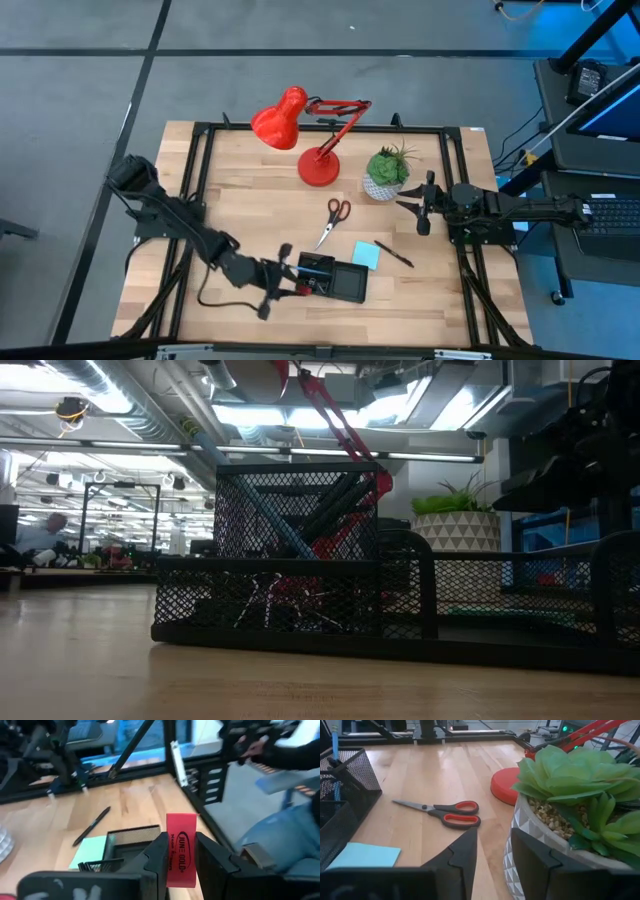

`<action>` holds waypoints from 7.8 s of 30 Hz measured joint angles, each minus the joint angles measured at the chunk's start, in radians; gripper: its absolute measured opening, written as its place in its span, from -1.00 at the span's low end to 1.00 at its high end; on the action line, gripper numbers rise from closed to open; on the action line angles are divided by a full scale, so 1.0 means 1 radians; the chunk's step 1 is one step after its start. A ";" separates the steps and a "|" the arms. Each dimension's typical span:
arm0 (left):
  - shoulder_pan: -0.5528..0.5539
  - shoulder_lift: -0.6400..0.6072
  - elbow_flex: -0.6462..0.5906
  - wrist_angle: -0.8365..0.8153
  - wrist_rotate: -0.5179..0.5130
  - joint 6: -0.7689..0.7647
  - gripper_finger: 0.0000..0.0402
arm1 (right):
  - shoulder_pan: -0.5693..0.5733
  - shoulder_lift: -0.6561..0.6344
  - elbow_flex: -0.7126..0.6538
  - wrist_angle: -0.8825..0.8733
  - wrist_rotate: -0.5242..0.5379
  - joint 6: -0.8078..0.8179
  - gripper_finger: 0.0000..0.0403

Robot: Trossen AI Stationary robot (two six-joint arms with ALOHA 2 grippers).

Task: Pick and place office supplies into organizer
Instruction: Put the orange eraser into the black desk organizer, then put the black pen into the black desk organizer

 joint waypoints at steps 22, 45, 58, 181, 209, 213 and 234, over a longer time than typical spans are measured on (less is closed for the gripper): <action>-0.006 0.270 0.102 -0.097 -0.105 -0.212 -0.62 | 0.000 0.000 0.000 0.000 0.000 0.016 -0.39; 0.033 0.360 0.103 -0.100 -0.123 -0.194 -0.62 | 0.000 0.000 0.000 0.000 0.000 0.039 -0.39; 0.032 0.362 0.112 -0.095 -0.124 -0.203 -0.62 | 0.000 0.000 0.000 0.000 0.000 0.035 -0.39; 0.604 -0.240 -0.525 0.247 0.301 0.019 -0.56 | 1.032 1.166 0.695 -0.591 0.366 1.306 -0.39; 0.605 -0.240 -0.525 0.242 0.265 -0.008 -0.56 | 1.208 1.380 0.694 -0.728 0.585 1.655 0.35; 0.605 -0.240 -0.525 0.242 0.265 -0.009 -0.56 | 1.208 1.460 0.694 -0.726 0.587 1.666 0.35; 0.605 -0.240 -0.525 0.241 0.265 -0.010 -0.56 | 1.295 1.770 0.698 -0.743 0.668 2.137 0.34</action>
